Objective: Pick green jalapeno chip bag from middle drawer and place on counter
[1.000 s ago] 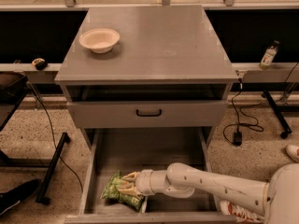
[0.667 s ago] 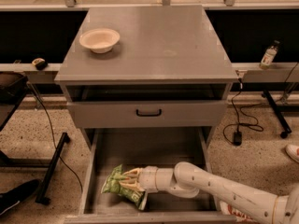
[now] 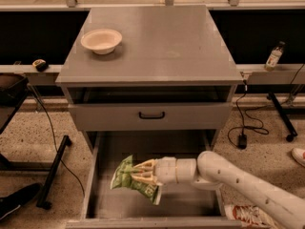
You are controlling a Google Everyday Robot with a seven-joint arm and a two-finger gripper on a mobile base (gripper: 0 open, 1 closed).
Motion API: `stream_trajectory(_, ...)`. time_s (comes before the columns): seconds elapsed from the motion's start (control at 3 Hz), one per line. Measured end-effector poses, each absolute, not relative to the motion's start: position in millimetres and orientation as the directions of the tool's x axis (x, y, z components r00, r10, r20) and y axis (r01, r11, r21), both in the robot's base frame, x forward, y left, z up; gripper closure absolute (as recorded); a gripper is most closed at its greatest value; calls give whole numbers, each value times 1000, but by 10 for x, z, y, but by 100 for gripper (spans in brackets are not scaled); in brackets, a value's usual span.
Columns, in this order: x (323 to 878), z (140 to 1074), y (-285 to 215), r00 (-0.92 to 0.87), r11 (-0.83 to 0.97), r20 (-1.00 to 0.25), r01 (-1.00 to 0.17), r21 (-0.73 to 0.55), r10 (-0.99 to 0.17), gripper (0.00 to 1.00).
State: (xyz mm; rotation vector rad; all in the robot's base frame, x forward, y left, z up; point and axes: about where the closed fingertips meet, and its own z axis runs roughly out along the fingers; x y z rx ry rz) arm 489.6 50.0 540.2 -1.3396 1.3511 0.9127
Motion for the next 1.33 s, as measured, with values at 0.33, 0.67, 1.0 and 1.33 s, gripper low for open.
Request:
stream_trajectory(0.33, 4889, 5991, 192, 129, 42, -951, -988, -146, -282, 100)
stream_trajectory(0.67, 4946, 6713, -351, 185, 38, -944, -979, -203, -273, 100)
stream_trajectory(1.0, 5074, 7339, -1012, 172, 76, -942, -977, -202, -289, 100)
stream_trajectory(1.33, 5384, 7779, -1512, 94, 147, -940, -978, -149, -329, 100)
